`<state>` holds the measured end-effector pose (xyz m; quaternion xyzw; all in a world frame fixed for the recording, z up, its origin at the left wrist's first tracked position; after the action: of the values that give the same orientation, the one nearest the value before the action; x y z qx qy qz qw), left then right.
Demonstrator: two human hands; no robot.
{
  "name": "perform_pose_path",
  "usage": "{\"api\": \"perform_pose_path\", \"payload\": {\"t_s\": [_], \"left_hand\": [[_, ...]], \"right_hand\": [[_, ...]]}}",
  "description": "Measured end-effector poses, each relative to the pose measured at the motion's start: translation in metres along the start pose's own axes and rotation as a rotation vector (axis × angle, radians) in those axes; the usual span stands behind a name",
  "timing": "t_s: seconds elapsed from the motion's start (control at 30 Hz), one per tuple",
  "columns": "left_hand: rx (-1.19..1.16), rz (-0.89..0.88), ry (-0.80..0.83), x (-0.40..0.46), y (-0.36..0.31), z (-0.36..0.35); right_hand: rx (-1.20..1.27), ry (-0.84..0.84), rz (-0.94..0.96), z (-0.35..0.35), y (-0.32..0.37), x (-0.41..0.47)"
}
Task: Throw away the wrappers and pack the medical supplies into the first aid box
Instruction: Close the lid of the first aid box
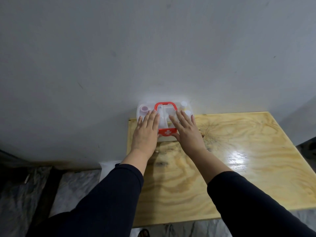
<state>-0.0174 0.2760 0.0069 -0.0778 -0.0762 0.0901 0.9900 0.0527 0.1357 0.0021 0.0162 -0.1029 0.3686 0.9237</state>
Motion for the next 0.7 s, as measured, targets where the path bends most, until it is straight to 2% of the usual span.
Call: {"api": "perform_pose_path", "payload": {"t_s": [0.37, 0.7], "left_hand": [[-0.046, -0.004, 0.034, -0.008, -0.002, 0.005], [-0.057, 0.036, -0.034, -0.004, -0.006, 0.001]], "right_hand": [[-0.007, 0.119, -0.005, 0.016, 0.002, -0.005], [-0.022, 0.058, -0.06, 0.012, 0.006, -0.001]]}}
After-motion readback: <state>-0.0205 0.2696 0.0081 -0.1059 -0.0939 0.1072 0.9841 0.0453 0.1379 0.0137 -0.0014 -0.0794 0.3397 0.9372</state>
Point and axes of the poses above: each hand's wrist, its own x-axis towards the middle knuckle, its own z-axis out of the back of the hand, y = z × x, the point moved 2 cm from there along x, towards the middle knuckle, and after that the axes turned 9 degrees about -x, right-handed, at the moved point
